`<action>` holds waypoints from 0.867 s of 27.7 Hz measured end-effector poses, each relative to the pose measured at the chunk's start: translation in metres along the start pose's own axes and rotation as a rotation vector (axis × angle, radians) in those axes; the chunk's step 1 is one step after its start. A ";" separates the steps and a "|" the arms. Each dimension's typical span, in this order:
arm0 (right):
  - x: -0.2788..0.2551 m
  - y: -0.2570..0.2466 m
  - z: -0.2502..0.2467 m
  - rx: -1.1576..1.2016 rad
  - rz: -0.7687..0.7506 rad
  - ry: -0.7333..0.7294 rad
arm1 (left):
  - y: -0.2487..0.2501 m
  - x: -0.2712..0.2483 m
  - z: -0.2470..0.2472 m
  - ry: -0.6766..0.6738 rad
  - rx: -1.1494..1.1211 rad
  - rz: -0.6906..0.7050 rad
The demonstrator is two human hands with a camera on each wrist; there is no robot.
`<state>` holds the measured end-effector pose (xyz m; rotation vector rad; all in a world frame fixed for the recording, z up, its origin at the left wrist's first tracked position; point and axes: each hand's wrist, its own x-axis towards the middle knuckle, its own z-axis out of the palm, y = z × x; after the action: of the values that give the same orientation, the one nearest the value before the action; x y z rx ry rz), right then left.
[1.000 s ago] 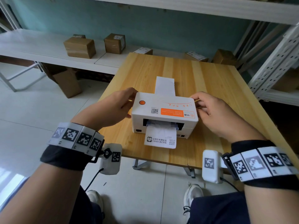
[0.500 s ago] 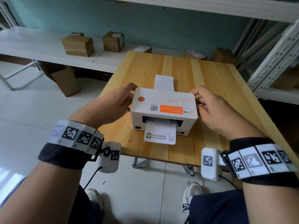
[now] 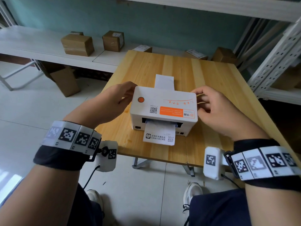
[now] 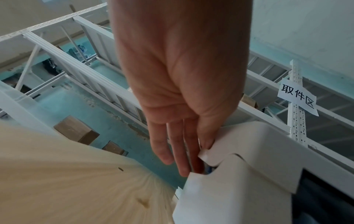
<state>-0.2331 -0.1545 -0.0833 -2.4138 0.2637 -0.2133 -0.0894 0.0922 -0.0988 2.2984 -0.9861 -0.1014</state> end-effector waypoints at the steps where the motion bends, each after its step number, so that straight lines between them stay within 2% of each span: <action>1: -0.001 -0.002 -0.001 0.050 0.012 -0.012 | 0.000 0.000 -0.001 -0.001 -0.016 0.006; 5: -0.004 -0.005 -0.006 0.301 0.065 -0.058 | 0.001 0.001 -0.008 0.011 -0.103 0.029; 10: -0.002 -0.011 0.001 0.149 0.066 -0.094 | 0.002 -0.003 -0.013 -0.016 -0.216 0.037; 17: -0.002 -0.021 -0.003 0.250 0.072 -0.114 | 0.005 -0.006 -0.016 -0.004 -0.426 -0.053; 21: 0.000 -0.021 -0.008 0.301 0.066 -0.095 | 0.013 -0.004 -0.010 -0.115 -0.365 -0.132; 24: 0.001 -0.022 -0.011 0.286 0.062 -0.115 | 0.017 -0.004 -0.007 -0.115 -0.363 -0.153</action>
<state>-0.2321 -0.1452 -0.0606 -2.1226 0.2376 -0.0780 -0.1009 0.0897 -0.0842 2.0445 -0.7722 -0.4433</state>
